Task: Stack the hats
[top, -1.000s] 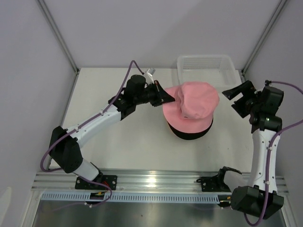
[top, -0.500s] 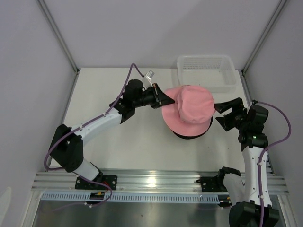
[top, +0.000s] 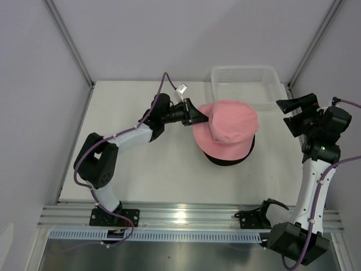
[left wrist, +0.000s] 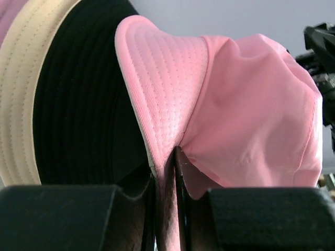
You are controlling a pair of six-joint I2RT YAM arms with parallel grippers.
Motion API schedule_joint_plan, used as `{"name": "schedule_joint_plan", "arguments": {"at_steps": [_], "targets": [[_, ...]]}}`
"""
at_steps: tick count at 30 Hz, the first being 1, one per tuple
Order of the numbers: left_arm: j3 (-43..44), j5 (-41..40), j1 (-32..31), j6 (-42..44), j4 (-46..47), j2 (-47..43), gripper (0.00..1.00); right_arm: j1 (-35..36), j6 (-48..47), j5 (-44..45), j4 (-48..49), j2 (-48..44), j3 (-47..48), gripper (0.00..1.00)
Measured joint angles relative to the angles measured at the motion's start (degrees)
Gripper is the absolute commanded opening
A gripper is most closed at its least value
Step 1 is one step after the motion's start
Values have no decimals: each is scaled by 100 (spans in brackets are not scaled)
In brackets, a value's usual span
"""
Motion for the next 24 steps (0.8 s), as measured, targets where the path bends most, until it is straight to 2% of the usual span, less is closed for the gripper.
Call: {"name": "schedule_joint_plan", "arguments": {"at_steps": [6,9,10,11,12,13,14,17,18,21,24], "targets": [[-116,501,63,129,1040,223,22,9,291,-629,629,-55,-1084,98],[-116,866,129,-76,1770,498,35,245,302,-778,570,63,-1408,97],[-107,988,153,-166,1980,597,46,367,273,-776,553,107,-1416,97],[-98,1115,173,-249,2142,678,51,479,234,-776,562,136,-1416,97],[-96,1193,192,-304,2181,710,63,566,195,-776,562,144,-1416,97],[-96,1246,208,-297,2179,717,70,649,140,-776,555,153,-1416,97],[-96,1285,227,-291,2164,713,73,675,101,-774,557,160,-1414,97],[-118,1316,280,-59,1644,496,83,654,-35,-726,549,227,-1379,97],[-140,1285,289,98,1355,350,92,647,-87,-697,518,286,-1331,97],[-199,992,310,575,308,-280,95,647,-212,-608,496,520,-1088,96],[-197,463,315,955,-758,-986,91,669,-319,-538,516,763,-782,96]]}}
